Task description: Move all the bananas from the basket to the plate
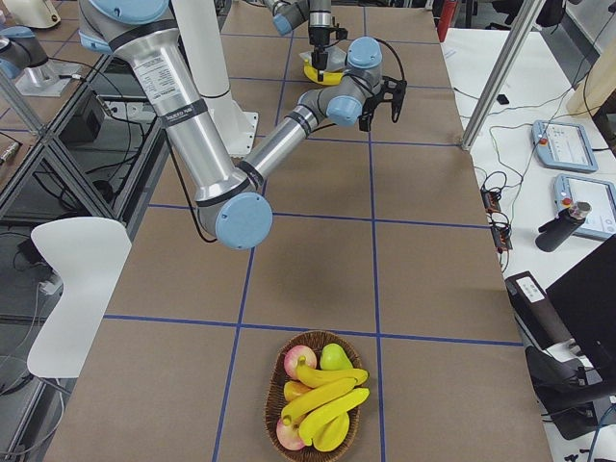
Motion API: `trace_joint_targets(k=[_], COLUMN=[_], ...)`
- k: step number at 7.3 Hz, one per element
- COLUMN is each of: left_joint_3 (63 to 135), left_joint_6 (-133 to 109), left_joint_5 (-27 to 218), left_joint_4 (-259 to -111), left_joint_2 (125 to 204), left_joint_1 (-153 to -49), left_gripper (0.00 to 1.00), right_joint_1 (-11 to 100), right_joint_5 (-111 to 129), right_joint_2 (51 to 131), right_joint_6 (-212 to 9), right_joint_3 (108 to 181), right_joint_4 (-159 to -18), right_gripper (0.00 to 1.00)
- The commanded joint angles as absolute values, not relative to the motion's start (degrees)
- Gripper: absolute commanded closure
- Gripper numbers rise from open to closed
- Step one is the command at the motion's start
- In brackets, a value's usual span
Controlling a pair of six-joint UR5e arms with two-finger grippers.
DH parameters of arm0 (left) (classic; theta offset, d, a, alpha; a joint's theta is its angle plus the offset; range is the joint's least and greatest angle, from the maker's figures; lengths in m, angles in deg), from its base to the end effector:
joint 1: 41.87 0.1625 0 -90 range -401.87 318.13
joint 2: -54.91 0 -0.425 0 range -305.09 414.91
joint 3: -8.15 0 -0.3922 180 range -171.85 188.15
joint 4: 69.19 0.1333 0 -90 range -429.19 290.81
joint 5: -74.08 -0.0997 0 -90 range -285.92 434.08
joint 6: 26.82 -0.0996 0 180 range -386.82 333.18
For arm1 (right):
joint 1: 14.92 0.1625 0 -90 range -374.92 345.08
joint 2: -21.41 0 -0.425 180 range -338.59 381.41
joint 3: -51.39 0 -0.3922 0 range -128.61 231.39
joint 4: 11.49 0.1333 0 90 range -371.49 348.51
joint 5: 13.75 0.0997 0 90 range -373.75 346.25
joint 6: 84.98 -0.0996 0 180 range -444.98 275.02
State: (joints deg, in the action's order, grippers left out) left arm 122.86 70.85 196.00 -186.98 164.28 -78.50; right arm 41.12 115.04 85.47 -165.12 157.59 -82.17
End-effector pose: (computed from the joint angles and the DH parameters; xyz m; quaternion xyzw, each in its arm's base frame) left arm 0.3805 -0.3834 0.2222 -0.0745 0.6020 -0.1441 0.7819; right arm -0.2722 -0.5311 0.2310 0.0226 -0.5597 0.1619 0.8124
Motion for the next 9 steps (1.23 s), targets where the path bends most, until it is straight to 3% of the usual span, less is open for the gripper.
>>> trace_joint_targets(k=[1,4,9], left_joint_3=[126.19,125.84,123.91], left_joint_6=[70.65,69.86,69.86], left_joint_5=[198.16,205.21,205.21], left_joint_4=[-187.05,-187.66,-187.75], left_joint_2=[153.56,143.36,139.56], left_joint_1=[-83.33,-92.48,-92.85], left_gripper=[1.00,1.00,1.00], right_joint_1=[42.91,43.09,43.00], right_joint_5=[115.18,114.83,114.30], right_joint_2=[89.42,90.49,91.01], right_joint_6=[-158.31,-156.18,-156.09], right_joint_3=[157.39,156.95,156.86], right_joint_4=[-82.24,-82.24,-82.24], right_gripper=[0.00,0.00,0.00])
